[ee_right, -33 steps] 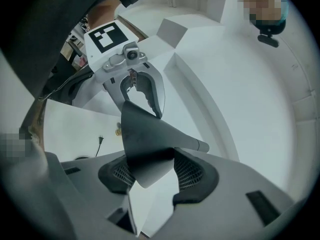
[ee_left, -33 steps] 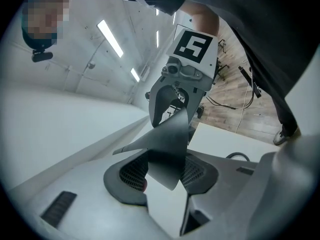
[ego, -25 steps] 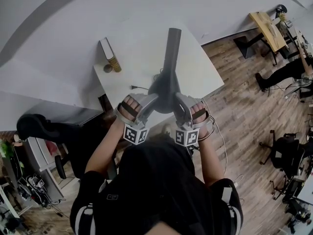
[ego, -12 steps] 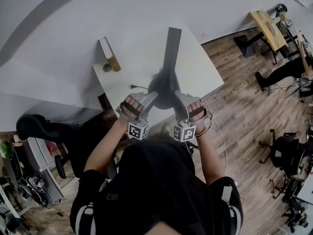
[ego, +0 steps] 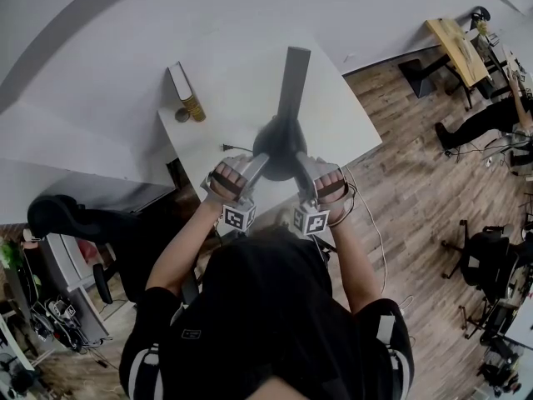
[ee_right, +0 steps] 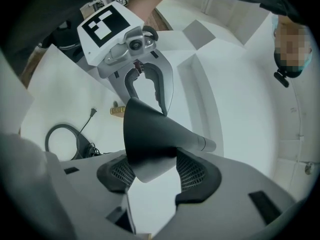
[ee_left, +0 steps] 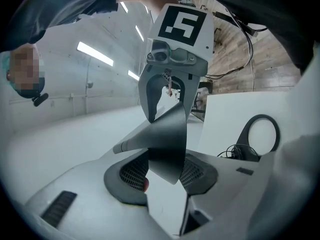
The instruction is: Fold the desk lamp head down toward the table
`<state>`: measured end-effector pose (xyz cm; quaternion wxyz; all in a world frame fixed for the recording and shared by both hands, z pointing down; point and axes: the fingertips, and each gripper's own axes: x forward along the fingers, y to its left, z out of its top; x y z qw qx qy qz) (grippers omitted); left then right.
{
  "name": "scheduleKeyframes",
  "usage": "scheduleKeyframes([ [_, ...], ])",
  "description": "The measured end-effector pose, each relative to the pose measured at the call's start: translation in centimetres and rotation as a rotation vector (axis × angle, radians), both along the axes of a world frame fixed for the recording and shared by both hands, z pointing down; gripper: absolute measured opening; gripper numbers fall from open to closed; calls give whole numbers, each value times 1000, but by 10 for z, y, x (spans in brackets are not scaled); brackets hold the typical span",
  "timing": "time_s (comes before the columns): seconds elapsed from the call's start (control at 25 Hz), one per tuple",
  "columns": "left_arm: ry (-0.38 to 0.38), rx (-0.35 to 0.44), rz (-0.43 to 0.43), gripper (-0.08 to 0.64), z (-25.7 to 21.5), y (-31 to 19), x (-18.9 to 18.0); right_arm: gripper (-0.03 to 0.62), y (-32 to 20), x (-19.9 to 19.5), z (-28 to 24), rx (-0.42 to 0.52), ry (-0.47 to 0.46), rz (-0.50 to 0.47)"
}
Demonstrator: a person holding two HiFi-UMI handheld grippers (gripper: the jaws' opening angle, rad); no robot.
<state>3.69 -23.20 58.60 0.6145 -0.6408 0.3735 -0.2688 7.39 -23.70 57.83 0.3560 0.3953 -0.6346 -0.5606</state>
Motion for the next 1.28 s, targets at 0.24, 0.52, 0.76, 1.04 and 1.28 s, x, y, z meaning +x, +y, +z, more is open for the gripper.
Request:
scheduleKeyframes([
  [0.24,-7,53,-25,172,5,-5,-1,241,-5,-1,4,38,22,10],
  [0.52,5,63,-53,173,11,-12,1,247,-9,-2,6,61,38,8],
  [0.76,14,71,-56,175,15,-15,2,250,-13,0,13,60,36,7],
  [1.04,42,50,-60,175,15,-14,2,248,-12,-1,15,56,20,5],
  [1.28,21,51,-77,183,15,-15,1,249,-11,-4,13,20,24,-1],
])
